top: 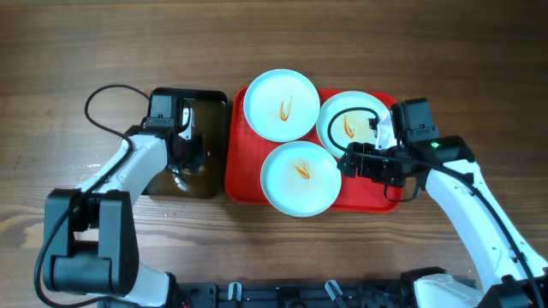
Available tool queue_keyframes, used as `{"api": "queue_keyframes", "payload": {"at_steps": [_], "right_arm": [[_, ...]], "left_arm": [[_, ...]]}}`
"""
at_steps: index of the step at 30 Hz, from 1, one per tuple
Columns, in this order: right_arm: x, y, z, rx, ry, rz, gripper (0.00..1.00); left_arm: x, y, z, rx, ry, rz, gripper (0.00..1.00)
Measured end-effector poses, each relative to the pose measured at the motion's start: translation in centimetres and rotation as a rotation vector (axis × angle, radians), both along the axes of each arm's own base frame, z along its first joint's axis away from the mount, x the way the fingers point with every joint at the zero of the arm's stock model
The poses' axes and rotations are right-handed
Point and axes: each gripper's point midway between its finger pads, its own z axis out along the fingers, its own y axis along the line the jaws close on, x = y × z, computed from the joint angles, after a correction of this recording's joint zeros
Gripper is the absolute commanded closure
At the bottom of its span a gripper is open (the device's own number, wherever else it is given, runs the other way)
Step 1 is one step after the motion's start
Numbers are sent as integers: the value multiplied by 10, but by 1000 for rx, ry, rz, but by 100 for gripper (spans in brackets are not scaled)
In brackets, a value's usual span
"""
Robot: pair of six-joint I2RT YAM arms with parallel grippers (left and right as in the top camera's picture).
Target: Clean dirty plates on tray and stack at the side
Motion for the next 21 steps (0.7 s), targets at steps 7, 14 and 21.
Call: {"api": "queue_keyframes", "payload": {"at_steps": [7,14,21], "right_arm": [[0,0,0,0,0,0,16],[3,0,1,2,-12,1,23],[5,0,-17,-15,35,6,32]], "left_arm": [[-1,-5,0,-26,3,-7,96],[-2,-13,2,-75,6,-19,96],[1,-21,23,-122,-47,-33,96]]}}
